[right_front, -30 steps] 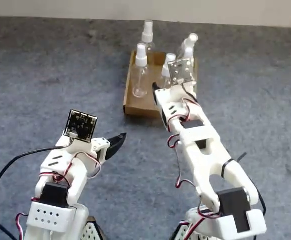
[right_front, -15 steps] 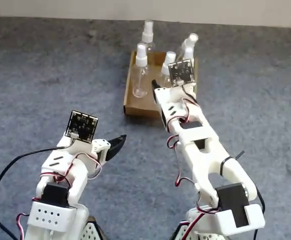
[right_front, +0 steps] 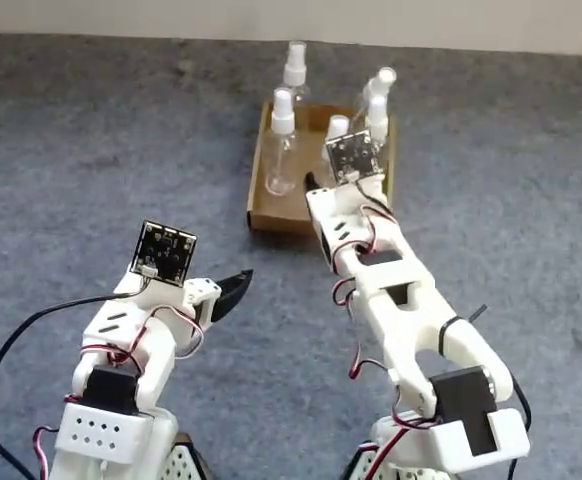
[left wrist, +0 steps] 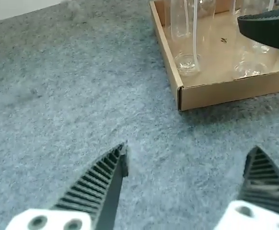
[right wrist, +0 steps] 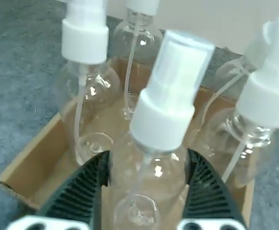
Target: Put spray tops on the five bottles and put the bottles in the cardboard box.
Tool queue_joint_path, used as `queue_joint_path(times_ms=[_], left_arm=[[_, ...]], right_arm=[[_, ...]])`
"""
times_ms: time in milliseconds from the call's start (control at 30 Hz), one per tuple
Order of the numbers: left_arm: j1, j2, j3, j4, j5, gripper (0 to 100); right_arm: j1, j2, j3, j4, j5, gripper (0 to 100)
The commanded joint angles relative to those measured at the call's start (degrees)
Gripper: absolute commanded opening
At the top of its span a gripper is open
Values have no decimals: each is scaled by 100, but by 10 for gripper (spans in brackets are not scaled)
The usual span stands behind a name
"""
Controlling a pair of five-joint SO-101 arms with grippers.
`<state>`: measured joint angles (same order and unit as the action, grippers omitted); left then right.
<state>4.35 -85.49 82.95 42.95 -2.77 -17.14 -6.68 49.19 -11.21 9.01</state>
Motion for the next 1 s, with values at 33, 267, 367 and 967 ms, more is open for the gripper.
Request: queue_joint_path(times_ms=[33, 267, 367, 967], left_arm=[[-40, -57, -31, 0, -53, 319], [-48, -57, -31, 0, -53, 319], [-48, -57, -31, 0, -53, 319], [-57, -57, -22, -9, -53, 319]], right_arm=[[-66, -75, -48, -101, 62, 110], [-66, -84, -40, -101, 62, 163], [-66, -84, -40, -101, 62, 207], [-57, -92, -40, -101, 26, 221]])
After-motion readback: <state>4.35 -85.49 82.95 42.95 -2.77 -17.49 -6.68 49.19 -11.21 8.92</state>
